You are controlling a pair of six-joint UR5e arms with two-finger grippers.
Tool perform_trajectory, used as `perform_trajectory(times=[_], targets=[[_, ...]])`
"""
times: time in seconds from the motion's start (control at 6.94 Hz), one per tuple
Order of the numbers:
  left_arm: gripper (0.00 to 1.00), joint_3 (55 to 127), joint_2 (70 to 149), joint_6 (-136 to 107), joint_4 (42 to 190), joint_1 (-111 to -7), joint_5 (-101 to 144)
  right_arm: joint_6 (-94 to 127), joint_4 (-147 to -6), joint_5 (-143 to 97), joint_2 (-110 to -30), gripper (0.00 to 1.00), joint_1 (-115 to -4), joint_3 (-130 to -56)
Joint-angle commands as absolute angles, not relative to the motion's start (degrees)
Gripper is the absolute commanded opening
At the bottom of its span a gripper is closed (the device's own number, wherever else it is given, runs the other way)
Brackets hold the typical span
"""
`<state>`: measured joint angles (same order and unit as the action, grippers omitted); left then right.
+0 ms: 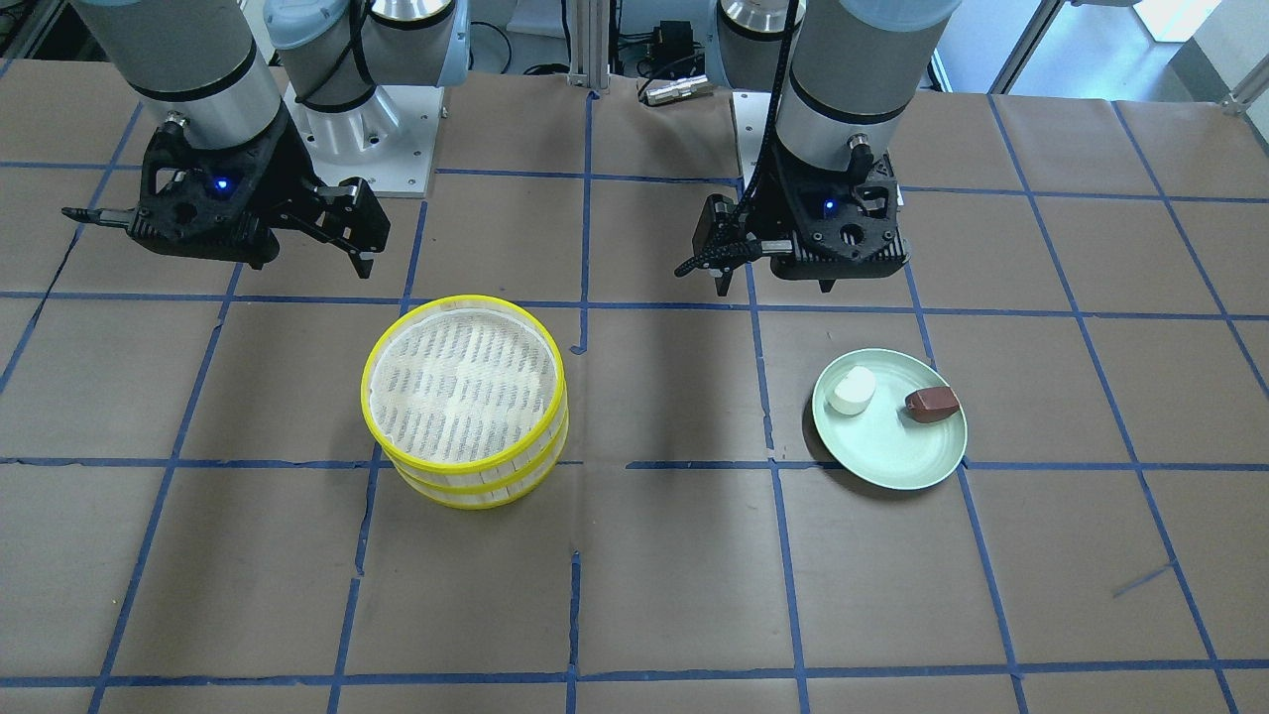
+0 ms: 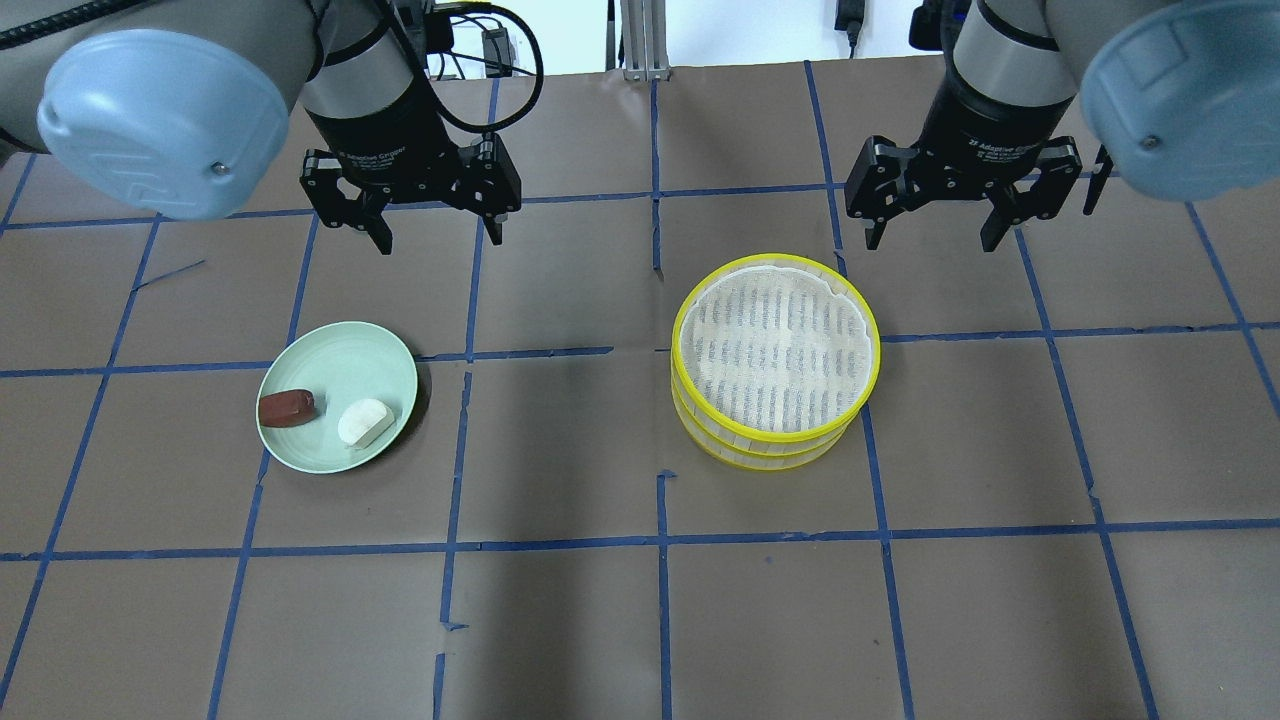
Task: Place buns in different layers of steamer
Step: 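Lower the left gripper to the white bun while the right reaches the steamer rim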
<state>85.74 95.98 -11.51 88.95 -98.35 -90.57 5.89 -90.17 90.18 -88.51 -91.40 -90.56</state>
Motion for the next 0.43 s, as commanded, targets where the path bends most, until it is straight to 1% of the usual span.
perform_trajectory(times=[0.0,0.29], targets=[[1.00,86.7,95.9,-11.4,88.3,-98.3,-90.5,5.9,-90.3,90.2,-88.4,1.00,-91.4,-90.7],[1.00,87.2,96.0,-10.3,88.3,-96.9,-90.6,5.9,-90.4,90.2,-88.4,1.00,-91.4,-90.8]])
